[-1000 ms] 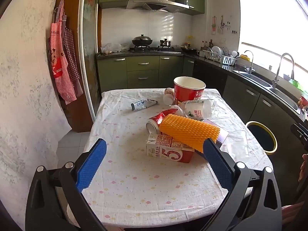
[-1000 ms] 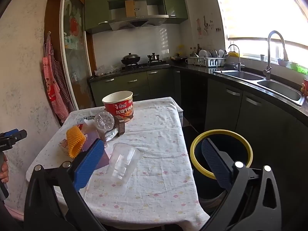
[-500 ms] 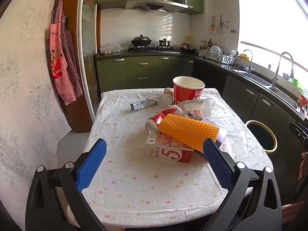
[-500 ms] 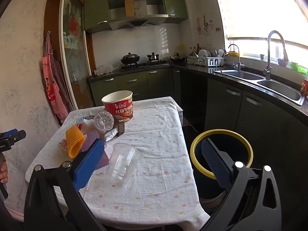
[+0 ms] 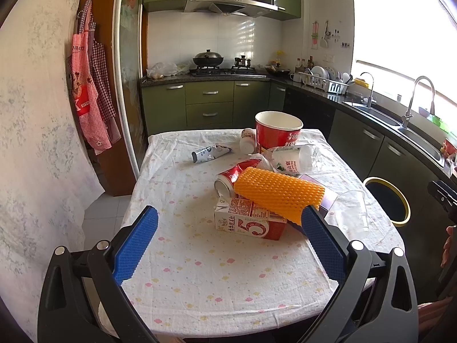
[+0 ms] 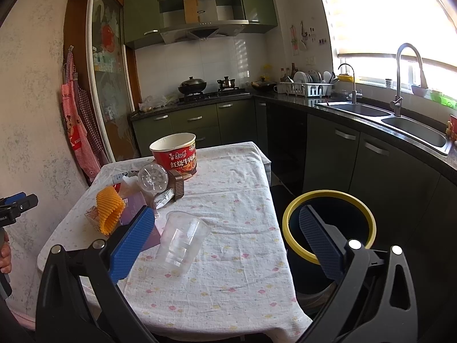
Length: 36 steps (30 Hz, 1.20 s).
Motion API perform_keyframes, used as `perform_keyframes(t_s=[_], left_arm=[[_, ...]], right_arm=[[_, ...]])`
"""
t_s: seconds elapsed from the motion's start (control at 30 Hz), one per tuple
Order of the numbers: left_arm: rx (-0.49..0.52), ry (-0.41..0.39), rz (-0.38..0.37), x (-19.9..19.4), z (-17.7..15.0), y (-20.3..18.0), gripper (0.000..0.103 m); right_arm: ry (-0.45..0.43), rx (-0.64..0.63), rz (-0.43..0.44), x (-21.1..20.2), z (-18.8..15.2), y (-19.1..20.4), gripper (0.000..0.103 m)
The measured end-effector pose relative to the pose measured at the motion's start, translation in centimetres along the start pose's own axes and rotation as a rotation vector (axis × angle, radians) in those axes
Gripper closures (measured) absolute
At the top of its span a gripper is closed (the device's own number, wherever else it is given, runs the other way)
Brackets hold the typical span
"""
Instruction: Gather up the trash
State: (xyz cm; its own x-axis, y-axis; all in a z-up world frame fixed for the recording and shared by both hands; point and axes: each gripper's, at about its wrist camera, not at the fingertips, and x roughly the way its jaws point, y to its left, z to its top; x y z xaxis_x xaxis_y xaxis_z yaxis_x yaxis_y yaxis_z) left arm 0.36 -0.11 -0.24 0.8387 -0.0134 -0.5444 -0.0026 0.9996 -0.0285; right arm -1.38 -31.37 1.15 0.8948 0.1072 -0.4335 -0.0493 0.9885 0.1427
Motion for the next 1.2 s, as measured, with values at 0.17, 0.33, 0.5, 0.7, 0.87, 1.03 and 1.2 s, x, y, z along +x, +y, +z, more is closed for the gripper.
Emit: perform_keyframes(t_s=[0.17,0.33,0.5,0.7,0.87,1.03,1.2], left_arm=[[0.001,0.001,0.000,0.01,0.03,0.01,0.004],[0.000,0.001,-0.001,-0.01,0.00,-0.01,0.004],[-0.001,0.001,0.000,-0.01,-0.01,-0.03,0.004],[0.002,0.004,-0.001,0.05,0.00,-0.03,0.004],[0.006,0.005,-0.002,0.00,0.05,-0.17,0.004],[0.007,0.006,-0.002,-0.01,0.03,-0.26,0.004],[0.008,0.007,-0.002,0.01,0.02,-0.30,0.004]], right_arm=[[0.000,0.000,0.000,0.04,0.01,-0.01,0.006],[0.003,0.001,0.000,0.00,0.05,-0.02,0.006],[0.003,0.001,0.000,-0.01,0.05,-0.02,0.006],[0.004,0.002,0.000,0.38,-0.18,-0.29,0.006],[0.005,0.003,0.001,0.36,-0.17,-0.27,0.006],[0.006,0.003,0.001,0.36,-0.17,-0.25,0.006],[0.007,0.003,0.001,0.34,-0.15,-0.24,0.006]])
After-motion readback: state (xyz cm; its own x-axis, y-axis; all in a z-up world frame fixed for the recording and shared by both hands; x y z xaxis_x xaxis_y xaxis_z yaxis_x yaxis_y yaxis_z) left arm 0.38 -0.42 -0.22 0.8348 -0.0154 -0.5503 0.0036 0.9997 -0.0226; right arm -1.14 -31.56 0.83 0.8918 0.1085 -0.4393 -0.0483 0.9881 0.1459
